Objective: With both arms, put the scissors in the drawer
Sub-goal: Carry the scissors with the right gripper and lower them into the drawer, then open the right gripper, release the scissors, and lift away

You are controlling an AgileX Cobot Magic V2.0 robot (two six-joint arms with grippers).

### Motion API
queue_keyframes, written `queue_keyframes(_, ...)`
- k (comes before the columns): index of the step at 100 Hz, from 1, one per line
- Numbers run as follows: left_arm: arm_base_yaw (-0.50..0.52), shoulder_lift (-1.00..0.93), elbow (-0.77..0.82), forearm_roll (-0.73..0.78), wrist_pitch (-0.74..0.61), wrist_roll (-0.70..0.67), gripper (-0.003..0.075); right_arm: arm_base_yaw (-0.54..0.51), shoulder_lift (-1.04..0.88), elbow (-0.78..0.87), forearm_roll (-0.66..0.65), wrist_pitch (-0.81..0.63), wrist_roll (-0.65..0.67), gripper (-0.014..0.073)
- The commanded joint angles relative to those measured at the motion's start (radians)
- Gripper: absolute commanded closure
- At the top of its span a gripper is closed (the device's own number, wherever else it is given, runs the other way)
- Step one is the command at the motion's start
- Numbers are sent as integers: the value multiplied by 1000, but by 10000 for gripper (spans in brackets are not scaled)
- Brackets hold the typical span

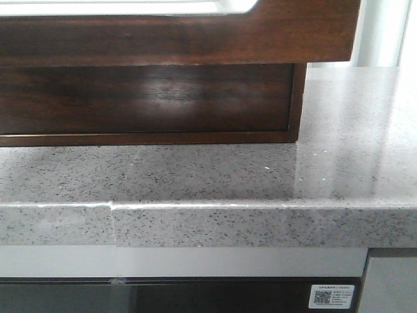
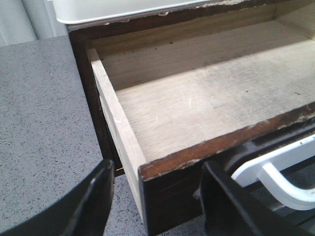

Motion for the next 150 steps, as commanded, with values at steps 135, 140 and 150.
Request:
queue_keyframes(135, -7, 5, -35, -34, -72, -6, 354, 226, 222, -65, -567, 97, 92, 364)
queue_keyframes(140, -7, 5, -35, -34, -72, -6, 353, 226, 212, -84, -567, 108, 124, 364)
queue_keyframes(150, -7, 5, -35, -34, -72, -6, 353, 226, 185, -128, -567, 144, 209, 364)
